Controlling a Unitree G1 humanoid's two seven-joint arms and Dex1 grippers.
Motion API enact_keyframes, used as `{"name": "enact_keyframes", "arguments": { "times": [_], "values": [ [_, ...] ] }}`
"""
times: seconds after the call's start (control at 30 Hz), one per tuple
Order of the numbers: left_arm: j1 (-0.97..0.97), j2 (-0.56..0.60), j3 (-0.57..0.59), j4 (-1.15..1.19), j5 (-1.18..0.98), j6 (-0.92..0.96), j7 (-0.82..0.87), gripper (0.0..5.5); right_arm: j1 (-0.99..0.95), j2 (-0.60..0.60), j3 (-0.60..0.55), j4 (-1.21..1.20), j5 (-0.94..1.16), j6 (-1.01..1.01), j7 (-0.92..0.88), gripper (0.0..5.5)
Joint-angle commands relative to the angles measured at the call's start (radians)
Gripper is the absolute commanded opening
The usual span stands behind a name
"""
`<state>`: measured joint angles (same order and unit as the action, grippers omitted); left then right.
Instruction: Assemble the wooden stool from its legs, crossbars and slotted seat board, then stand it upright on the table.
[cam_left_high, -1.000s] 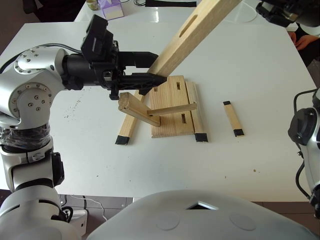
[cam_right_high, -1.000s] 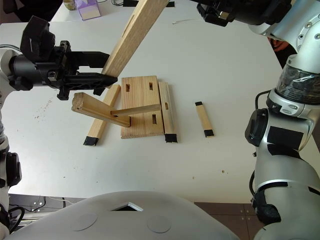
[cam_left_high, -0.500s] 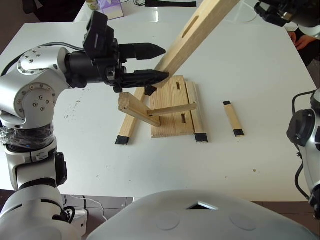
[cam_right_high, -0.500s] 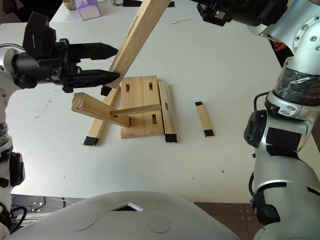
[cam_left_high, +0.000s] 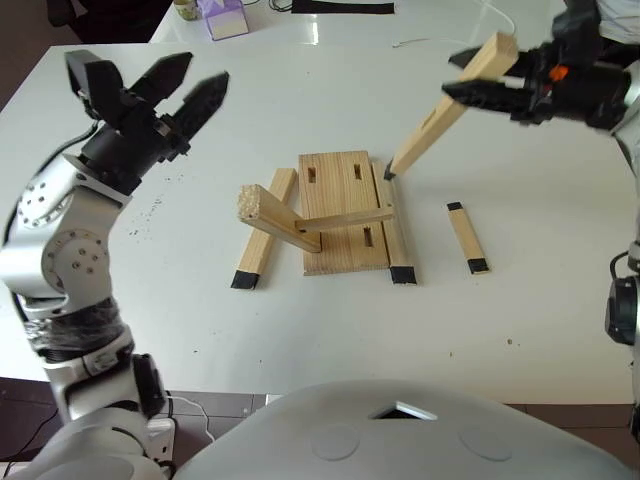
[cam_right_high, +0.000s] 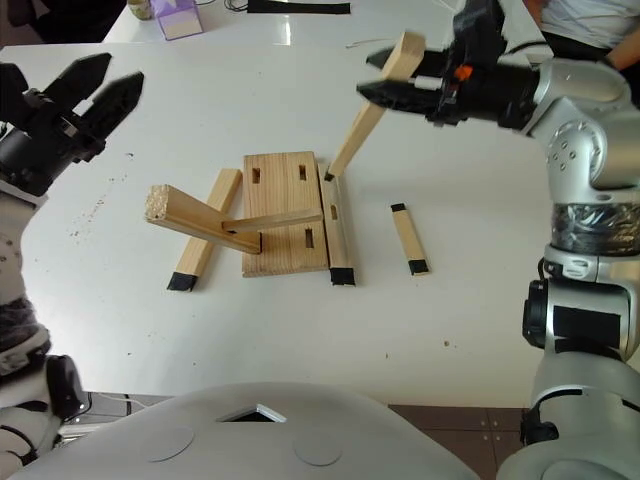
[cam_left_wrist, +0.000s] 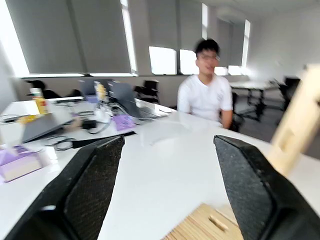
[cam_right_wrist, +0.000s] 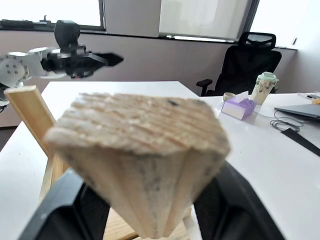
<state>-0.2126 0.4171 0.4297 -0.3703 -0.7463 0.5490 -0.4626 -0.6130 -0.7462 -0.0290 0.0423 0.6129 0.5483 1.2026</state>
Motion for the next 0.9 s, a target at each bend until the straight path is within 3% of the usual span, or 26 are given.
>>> {"name": "enact_keyframes", "arguments": {
  "times": [0.03,0.13,0.27,0.57,0.9],
  "values": [
    [0.033,-0.304,-0.039,-0.073,0.11,-0.039,0.441,3.32,0.084,0.003,-0.009,-0.136,0.028,-0.001,0.012,2.02],
    [0.058,-0.402,-0.111,-0.081,0.242,-0.09,0.573,3.32,0.147,0.006,-0.009,-0.212,0.068,0.033,0.019,2.02],
    [0.063,-0.459,-0.125,-0.11,0.281,-0.11,0.652,3.32,0.158,0.015,-0.007,-0.274,0.129,0.083,0.022,2.02],
    [0.001,-0.438,-0.136,-0.055,0.283,-0.124,0.645,3.32,0.164,0.029,0.042,-0.234,0.071,0.038,0.04,2.02],
    [0.103,-0.476,-0.169,-0.095,0.298,-0.166,0.653,3.32,0.097,-0.046,0.07,-0.166,0.07,0.089,0.162,2.01]
  ]
}}
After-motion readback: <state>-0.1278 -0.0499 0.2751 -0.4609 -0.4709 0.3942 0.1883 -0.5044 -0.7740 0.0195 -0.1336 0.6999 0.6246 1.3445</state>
